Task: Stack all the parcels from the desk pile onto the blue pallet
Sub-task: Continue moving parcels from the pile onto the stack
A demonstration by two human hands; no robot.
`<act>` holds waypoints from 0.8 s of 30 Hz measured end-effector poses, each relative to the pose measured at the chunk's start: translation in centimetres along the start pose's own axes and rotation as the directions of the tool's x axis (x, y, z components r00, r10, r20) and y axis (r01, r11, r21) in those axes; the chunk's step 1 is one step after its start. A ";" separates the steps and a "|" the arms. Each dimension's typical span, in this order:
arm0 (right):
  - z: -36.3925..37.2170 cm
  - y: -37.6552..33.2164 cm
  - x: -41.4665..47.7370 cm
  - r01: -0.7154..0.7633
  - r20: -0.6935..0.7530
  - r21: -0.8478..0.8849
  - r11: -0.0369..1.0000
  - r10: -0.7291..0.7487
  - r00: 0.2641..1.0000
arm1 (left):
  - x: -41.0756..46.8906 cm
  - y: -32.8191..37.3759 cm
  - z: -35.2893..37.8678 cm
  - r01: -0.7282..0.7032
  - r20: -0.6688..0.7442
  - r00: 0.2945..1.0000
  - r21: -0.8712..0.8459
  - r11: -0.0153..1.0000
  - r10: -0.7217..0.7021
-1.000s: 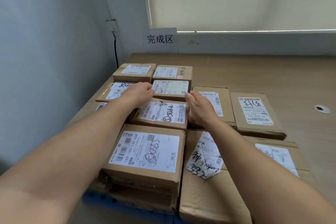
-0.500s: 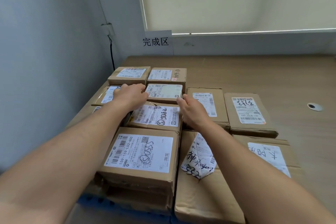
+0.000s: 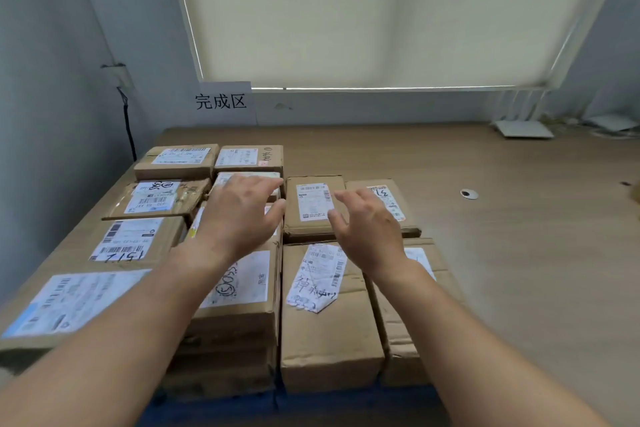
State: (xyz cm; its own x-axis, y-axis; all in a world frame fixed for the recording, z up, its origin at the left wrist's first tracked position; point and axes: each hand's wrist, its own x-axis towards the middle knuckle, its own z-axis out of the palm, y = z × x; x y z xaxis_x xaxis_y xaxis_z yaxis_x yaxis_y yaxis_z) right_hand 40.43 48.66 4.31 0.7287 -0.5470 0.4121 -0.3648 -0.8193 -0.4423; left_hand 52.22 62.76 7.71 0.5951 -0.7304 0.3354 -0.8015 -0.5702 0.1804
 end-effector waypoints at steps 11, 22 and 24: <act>-6.1 6.8 -10.1 0.081 -0.151 -0.110 0.991 -0.097 0.984 | -9.2 12.0 3.7 -0.035 -0.067 0.997 -0.029 0.999 0.033; -13.9 19.1 -20.2 -0.041 -0.094 -0.320 0.946 0.011 0.996 | -12.9 28.9 8.9 -0.105 0.080 0.991 -0.017 0.994 0.106; -15.8 21.4 -21.5 -0.076 -0.122 -0.343 0.936 0.036 0.992 | -13.3 31.9 9.9 -0.129 0.077 0.989 -0.004 0.992 0.129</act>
State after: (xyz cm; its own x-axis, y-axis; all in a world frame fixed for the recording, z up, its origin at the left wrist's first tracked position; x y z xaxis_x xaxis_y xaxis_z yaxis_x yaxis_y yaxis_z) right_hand 7.79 40.16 -1.47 0.6386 -0.5931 0.4903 -0.5959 -0.7843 -0.1725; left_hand 19.34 50.51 -0.13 0.4899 -0.8244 0.2835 -0.8716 -0.4701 0.1390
